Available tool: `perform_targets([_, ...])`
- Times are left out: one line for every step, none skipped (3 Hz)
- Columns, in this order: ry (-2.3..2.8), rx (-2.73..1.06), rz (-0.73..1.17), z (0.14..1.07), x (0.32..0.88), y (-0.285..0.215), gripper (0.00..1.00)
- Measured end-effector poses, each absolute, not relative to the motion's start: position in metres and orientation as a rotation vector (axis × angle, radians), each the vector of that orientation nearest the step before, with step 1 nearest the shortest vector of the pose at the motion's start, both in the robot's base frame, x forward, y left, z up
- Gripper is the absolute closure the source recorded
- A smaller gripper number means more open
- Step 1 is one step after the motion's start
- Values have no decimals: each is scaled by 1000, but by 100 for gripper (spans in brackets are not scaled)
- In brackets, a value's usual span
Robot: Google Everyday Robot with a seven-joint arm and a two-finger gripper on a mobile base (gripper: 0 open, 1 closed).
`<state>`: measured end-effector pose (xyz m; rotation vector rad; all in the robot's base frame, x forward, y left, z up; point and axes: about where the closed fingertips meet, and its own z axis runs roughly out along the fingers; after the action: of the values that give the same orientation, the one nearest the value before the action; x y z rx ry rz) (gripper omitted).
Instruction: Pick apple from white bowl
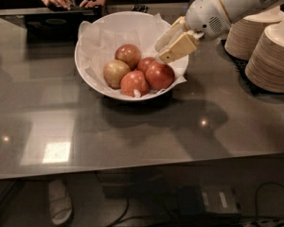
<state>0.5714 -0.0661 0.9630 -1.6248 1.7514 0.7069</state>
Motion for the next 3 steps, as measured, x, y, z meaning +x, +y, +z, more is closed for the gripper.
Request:
perform_targets([1750,-1622,704,961,569,-65,29])
perform_targets([1761,-1620,676,960,565,-66,49])
perform_targets([1786,-1632,603,957,563,-65,50])
